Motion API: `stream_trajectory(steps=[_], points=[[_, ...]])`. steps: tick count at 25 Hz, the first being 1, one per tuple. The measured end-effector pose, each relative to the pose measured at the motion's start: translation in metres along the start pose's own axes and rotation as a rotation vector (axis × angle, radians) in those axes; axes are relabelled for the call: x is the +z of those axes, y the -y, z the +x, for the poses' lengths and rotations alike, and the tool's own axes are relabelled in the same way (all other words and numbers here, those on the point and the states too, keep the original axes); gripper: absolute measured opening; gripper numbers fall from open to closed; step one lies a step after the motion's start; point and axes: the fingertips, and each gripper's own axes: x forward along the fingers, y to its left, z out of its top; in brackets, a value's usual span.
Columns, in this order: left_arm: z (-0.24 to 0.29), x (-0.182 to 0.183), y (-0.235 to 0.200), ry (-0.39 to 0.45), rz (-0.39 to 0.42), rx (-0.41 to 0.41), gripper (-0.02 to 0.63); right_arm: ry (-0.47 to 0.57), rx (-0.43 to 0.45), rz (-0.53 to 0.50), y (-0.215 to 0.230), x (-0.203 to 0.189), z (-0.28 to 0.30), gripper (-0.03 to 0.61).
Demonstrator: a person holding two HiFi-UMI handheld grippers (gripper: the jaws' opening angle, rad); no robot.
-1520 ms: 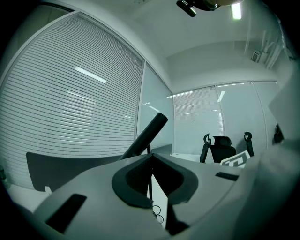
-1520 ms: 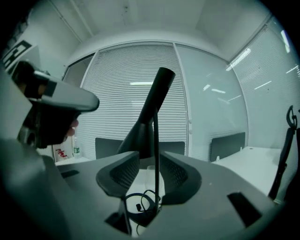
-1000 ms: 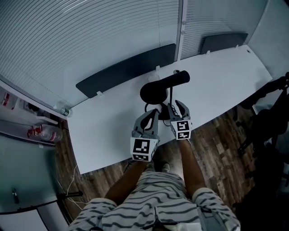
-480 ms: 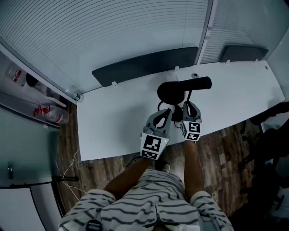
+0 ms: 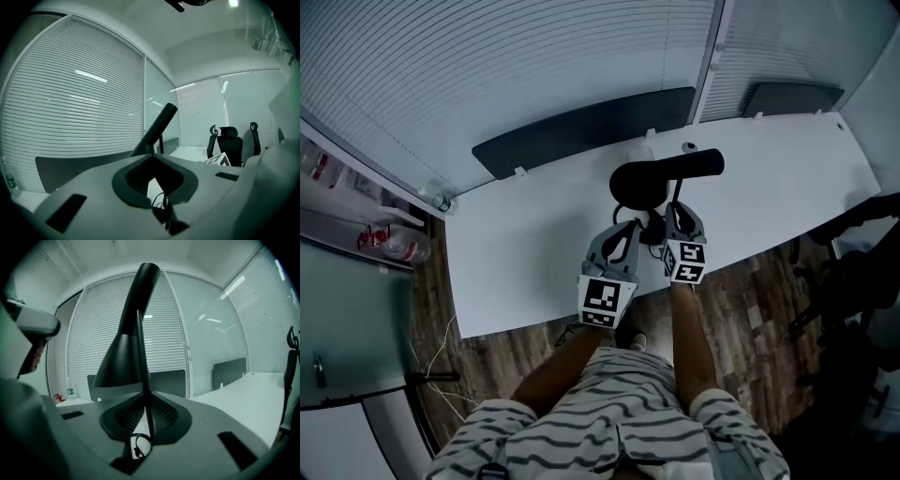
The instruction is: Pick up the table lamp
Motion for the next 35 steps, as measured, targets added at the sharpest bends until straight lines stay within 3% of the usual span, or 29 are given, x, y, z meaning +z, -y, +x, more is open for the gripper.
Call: stream_trajectory(steps=[19,35], points=[[-0.007,0.002,-0.011,0.021,-0.04,0.009,0.008,-0.013,0.015,0.043,-0.033,0.046,-0.013,0.051],[-0.02,0.012,0.0,0.054,-0.065,-0.009,0.008,0.06,0.059,0.104,-0.062,0.1,-0.062,0.052]])
